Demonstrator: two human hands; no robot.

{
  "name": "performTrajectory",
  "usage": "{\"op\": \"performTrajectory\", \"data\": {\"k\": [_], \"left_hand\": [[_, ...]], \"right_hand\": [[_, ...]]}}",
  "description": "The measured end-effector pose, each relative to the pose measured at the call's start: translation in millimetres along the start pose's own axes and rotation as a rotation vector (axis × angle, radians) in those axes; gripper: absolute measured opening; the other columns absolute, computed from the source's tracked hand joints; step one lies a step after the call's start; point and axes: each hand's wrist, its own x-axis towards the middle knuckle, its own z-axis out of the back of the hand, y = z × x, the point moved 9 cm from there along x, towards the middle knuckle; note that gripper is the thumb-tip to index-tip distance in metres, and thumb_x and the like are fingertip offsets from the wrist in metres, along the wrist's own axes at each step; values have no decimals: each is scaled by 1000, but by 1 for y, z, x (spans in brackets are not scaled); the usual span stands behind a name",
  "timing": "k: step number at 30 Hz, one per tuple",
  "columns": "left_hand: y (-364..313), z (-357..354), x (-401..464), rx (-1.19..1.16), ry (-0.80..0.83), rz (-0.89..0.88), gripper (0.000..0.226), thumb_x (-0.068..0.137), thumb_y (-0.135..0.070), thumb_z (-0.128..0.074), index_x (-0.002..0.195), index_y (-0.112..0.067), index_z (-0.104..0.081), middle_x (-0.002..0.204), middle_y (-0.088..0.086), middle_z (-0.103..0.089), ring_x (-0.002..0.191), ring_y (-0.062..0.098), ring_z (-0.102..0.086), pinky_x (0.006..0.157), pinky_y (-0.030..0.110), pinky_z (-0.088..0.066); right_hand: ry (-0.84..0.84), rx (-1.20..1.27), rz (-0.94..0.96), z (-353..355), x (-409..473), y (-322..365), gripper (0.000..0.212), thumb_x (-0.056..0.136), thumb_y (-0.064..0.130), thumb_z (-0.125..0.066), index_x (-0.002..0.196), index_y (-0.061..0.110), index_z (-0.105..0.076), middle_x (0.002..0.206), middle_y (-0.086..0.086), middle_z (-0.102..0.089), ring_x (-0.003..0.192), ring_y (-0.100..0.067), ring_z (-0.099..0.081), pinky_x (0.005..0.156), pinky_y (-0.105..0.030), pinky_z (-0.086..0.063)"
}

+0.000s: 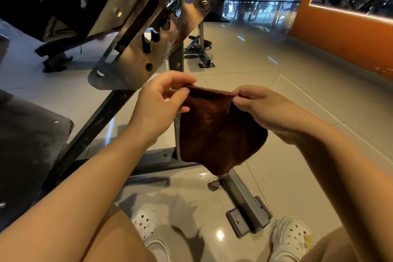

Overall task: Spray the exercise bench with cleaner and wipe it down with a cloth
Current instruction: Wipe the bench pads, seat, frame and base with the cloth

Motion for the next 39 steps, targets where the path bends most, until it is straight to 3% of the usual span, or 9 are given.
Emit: {"op": "performTrajectory", "data": {"k": [7,13,16,20,26,30,33,36,39], "left_hand": [[17,-7,4,-30,32,63,28,93,-1,-57,100,-26,-65,105,5,-67,103,20,-65,78,26,-58],[9,-12,8,74,47,15,36,88,3,-61,99,-31,-65,100,-12,-67,101,7,-63,96,34,-52],[3,-15,7,11,35,7,33,88,1,-63,97,-30,-66,98,-11,-68,101,11,-65,95,39,-53],[-8,-27,5,49,50,-75,30,83,-3,-71,91,-32,-66,92,-10,-69,94,14,-67,87,39,-57],[-11,-27,8,40,-4,-66,23,85,-7,-70,87,-30,-65,88,-8,-68,89,14,-68,72,23,-58],[-10,-20,8,70,-57,-43,22,85,-12,-71,86,-33,-65,86,-14,-66,83,6,-65,74,19,-56],[-13,-25,6,27,-3,-51,26,83,-9,-72,88,-34,-66,86,-13,-66,85,7,-65,75,20,-56],[-19,-40,0,38,103,-77,29,82,-9,-74,90,-36,-66,83,-15,-67,86,7,-65,74,21,-55],[-26,-42,-5,73,123,-122,28,81,-10,-74,91,-34,-65,86,-15,-67,87,5,-65,80,18,-53]], "right_hand": [[-38,-24,102,0,-6,17,6,92,22,-64,89,27,-67,83,6,-65,80,-11,-63,67,-20,-50],[58,-46,70,-18,-13,13,14,91,19,-65,101,28,-60,86,4,-64,80,-12,-65,64,-20,-52],[33,-35,6,-19,-8,2,27,93,12,-55,113,29,-53,101,4,-60,94,-14,-61,76,-24,-52],[-77,-32,20,-5,-5,0,21,99,11,-50,92,28,-60,92,15,-51,84,-5,-49,64,-14,-35],[-150,-61,57,7,-7,2,19,102,20,-47,88,32,-52,98,1,-61,92,-16,-60,78,-29,-54],[-237,-283,203,23,-15,17,14,101,29,-48,91,36,-53,92,14,-56,87,-6,-51,69,-20,-42],[-154,-195,215,21,-17,16,19,92,42,-58,109,38,-53,100,14,-56,94,-6,-53,69,-16,-39],[-101,-189,241,4,-15,15,30,83,30,-73,102,39,-51,99,18,-54,96,-6,-58,75,-19,-48],[-110,-188,274,-3,-12,16,19,93,20,-62,89,35,-52,103,14,-60,102,-12,-60,87,-30,-52]]}}
